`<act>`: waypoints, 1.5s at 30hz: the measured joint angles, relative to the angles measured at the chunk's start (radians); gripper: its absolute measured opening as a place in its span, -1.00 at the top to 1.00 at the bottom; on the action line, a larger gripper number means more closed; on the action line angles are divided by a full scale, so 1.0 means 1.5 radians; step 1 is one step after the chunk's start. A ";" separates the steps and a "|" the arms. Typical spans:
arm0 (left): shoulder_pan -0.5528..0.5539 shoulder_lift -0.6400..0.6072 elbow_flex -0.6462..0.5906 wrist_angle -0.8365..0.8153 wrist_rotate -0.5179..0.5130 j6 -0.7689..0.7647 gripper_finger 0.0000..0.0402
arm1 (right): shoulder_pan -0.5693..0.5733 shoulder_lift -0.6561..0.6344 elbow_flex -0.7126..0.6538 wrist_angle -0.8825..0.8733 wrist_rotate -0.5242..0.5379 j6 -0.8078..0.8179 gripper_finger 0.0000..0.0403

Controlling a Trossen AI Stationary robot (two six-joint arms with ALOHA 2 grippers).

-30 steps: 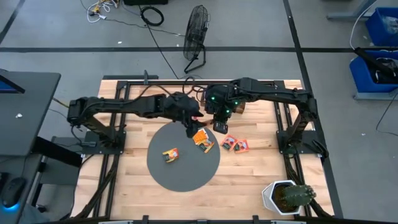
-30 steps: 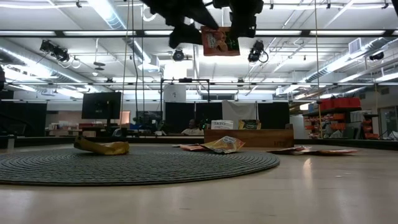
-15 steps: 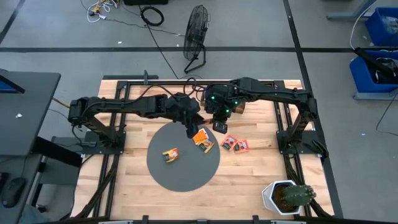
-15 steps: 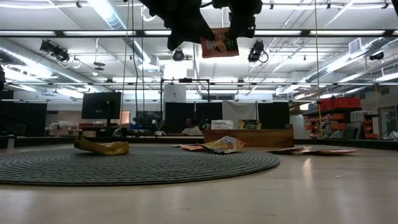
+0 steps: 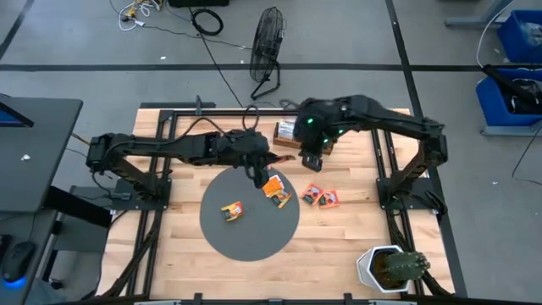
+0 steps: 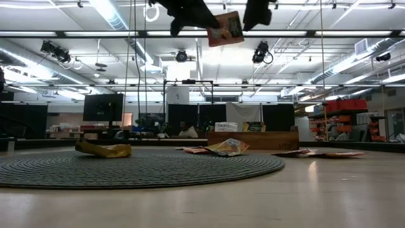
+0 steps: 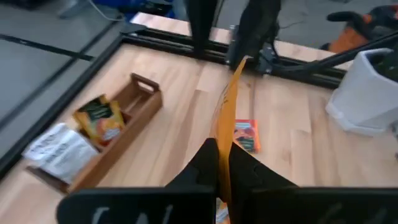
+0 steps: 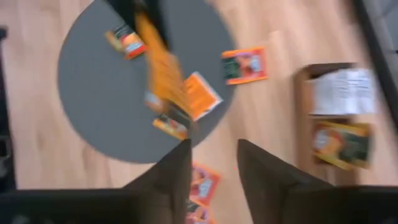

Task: Pick & Place Tea
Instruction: Put the orange tea bag into the right section of the wooden organizer

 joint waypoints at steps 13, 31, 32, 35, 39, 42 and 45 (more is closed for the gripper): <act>0.011 -0.099 -0.289 0.604 0.049 -0.102 0.97 | -0.050 -0.108 0.000 0.121 -0.039 0.028 -0.04; 0.044 -0.094 -0.360 0.777 0.060 -0.139 0.97 | -0.049 0.003 -0.002 0.280 -0.087 0.043 0.00; 0.044 -0.094 -0.360 0.776 0.060 -0.139 0.97 | -0.048 0.005 -0.001 0.279 -0.092 0.040 0.03; 0.043 -0.094 -0.360 0.770 0.060 -0.139 0.97 | -0.050 0.006 -0.001 0.272 -0.139 0.039 0.12; 0.043 -0.094 -0.360 0.768 0.060 -0.139 0.97 | -0.062 -0.015 -0.001 0.253 -0.189 0.047 0.20; 0.043 -0.094 -0.360 0.767 0.060 -0.139 0.97 | -0.064 -0.035 -0.001 0.247 -0.193 0.049 0.22; 0.043 -0.094 -0.360 0.767 0.060 -0.138 0.96 | -0.066 -0.051 -0.001 0.243 -0.195 0.058 0.20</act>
